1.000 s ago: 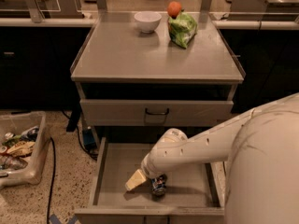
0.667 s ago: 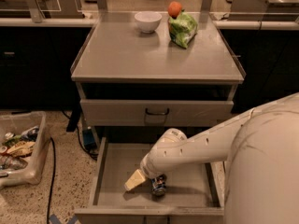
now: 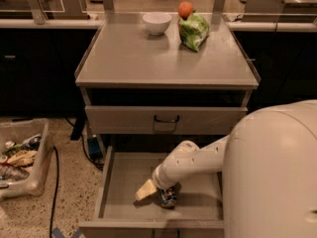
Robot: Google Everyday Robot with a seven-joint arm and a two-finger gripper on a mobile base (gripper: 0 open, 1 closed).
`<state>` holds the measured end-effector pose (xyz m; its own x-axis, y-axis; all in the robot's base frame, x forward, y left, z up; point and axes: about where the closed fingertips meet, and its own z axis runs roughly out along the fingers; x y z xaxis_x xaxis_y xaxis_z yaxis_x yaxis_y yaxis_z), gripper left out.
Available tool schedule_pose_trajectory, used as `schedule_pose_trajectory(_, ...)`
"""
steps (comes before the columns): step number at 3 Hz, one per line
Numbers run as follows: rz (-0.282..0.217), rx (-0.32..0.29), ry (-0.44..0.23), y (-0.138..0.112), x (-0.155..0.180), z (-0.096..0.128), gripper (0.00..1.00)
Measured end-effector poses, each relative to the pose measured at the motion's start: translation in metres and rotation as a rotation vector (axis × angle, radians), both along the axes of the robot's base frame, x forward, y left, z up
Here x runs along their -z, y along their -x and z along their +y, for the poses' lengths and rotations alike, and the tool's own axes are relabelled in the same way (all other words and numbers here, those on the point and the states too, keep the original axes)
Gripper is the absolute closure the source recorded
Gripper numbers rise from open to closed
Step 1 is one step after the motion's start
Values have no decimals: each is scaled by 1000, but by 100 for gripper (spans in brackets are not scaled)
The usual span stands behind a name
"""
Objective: Pick pepsi can from middle drawer and place on counter
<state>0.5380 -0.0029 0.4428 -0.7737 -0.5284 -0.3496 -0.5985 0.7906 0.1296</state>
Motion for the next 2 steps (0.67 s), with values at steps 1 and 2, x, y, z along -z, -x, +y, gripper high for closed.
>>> schedule_pose_trajectory(1,58,-10,-12,12,39,6,0)
schedule_pose_trajectory(2,58,-10,-12,12,39,5,0)
